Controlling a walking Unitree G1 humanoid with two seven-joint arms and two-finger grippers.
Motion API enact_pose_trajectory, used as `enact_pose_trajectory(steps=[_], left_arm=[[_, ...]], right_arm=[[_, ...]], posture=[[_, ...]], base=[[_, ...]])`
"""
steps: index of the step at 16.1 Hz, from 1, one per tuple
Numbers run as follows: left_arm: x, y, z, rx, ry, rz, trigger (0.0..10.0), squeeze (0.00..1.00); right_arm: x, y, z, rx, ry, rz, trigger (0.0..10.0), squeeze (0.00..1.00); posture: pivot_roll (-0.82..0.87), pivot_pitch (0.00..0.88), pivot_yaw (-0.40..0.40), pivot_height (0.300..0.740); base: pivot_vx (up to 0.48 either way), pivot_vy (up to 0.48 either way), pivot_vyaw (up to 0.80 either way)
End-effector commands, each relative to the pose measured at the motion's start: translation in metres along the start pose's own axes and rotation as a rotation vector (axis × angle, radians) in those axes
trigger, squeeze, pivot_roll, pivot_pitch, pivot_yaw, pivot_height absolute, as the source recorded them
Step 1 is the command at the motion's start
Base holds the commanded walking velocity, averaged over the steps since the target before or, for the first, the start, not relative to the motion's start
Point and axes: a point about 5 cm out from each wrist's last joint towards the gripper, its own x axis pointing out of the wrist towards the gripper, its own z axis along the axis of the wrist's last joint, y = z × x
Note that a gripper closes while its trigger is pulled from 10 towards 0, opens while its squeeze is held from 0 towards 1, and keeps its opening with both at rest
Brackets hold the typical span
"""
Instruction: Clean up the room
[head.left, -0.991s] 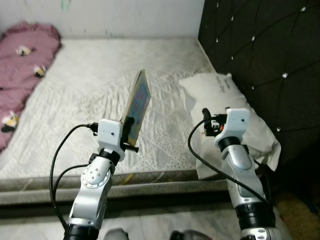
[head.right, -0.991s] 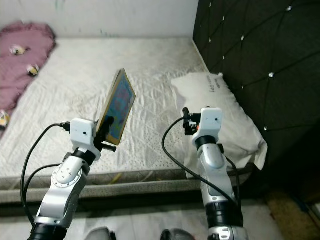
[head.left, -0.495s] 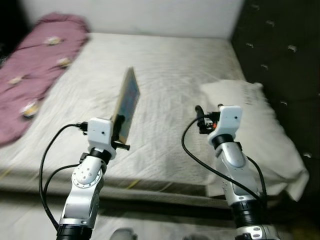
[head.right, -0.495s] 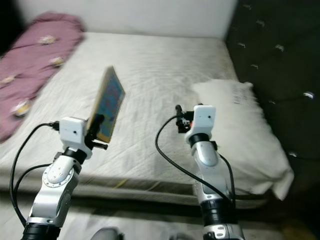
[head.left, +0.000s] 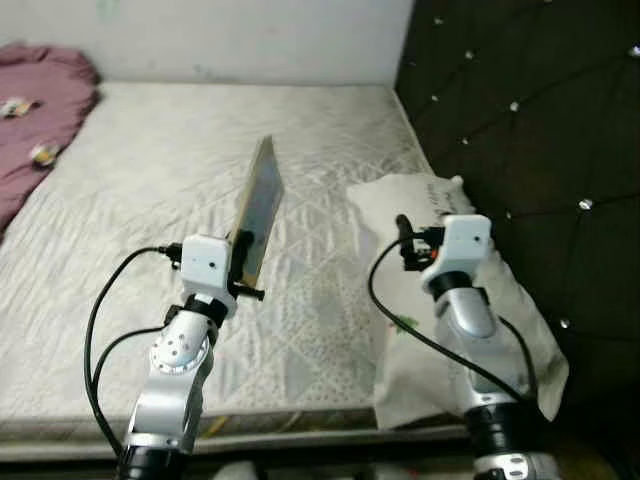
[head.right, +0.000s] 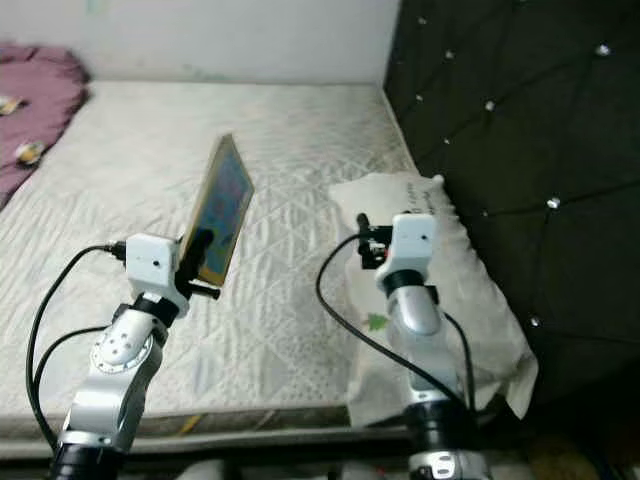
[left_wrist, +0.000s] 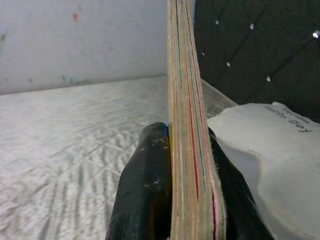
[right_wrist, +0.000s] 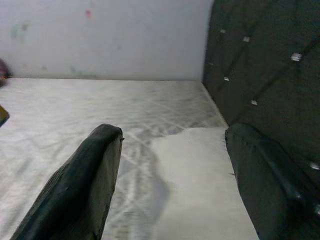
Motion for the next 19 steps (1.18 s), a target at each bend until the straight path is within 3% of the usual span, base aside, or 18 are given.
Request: enact_pose_trajectory(steps=[1, 5, 7, 9, 10, 11, 12, 14, 16, 19], left_arm=[[0.007, -0.007, 0.005, 0.012, -0.014, -0.012, 10.0, 0.0], [0.009, 0.004, 0.01, 0.008, -0.032, 0.026, 10.0, 0.0], [0.005, 0.008, 0.005, -0.023, 0.008, 0.046, 10.0, 0.0], [0.003, 0.012, -0.002, -0.129, 0.06, 0.126, 10.0, 0.0], [0.001, 0.009, -0.002, -0.238, 0.061, 0.101, 10.0, 0.0], [-0.002, 0.008, -0.002, -0.28, 0.051, 0.081, 10.0, 0.0], [-0.006, 0.01, -0.001, -0.232, 0.034, 0.097, 10.0, 0.0], [-0.01, 0.011, -0.004, -0.242, 0.041, 0.081, 10.0, 0.0], [-0.013, 0.016, -0.003, -0.189, 0.046, 0.131, 10.0, 0.0], [-0.014, 0.017, -0.003, -0.2, 0.055, 0.153, 10.0, 0.0]], right_arm=[[-0.001, -0.012, 0.0, -0.015, 0.007, -0.041, 10.0, 0.0], [0.0, -0.011, 0.0, -0.031, 0.011, -0.041, 10.0, 0.0], [-0.006, -0.007, -0.003, -0.028, 0.017, -0.033, 10.0, 0.0], [-0.011, -0.01, -0.006, -0.023, 0.026, -0.044, 10.0, 0.0], [-0.014, -0.016, -0.007, -0.016, 0.039, -0.064, 10.0, 0.0], [-0.016, -0.018, -0.009, -0.019, 0.041, -0.067, 10.0, 0.0], [-0.02, -0.02, -0.011, -0.023, 0.047, -0.071, 10.0, 0.0], [-0.023, -0.021, -0.013, -0.021, 0.056, -0.078, 10.0, 0.0], [-0.028, -0.019, -0.017, -0.015, 0.072, -0.077, 10.0, 0.0], [-0.029, -0.016, -0.018, -0.034, 0.074, -0.067, 10.0, 0.0]], posture=[[-0.01, 0.0, -0.032, 0.74], [0.01, 0.0, -0.03, 0.74], [0.0, 0.0, -0.018, 0.74], [-0.01, 0.0, -0.013, 0.74], [-0.02, 0.0, -0.013, 0.74], [-0.02, 0.0, -0.012, 0.74], [-0.02, 0.0, -0.011, 0.74], [-0.02, 0.0, -0.01, 0.74], [-0.02, 0.0, -0.009, 0.74], [-0.02, 0.0, -0.015, 0.74]], base=[[0.0, 0.0, 0.0], [0.0, 0.0, -0.23], [0.0, 0.0, 0.0], [0.0, 0.0, 0.0], [0.0, 0.0, -0.65], [0.0, 0.0, -0.8], [0.0, 0.0, -0.8], [0.0, 0.0, -0.62], [0.0, 0.0, 0.0], [0.0, 0.0, 0.0]])
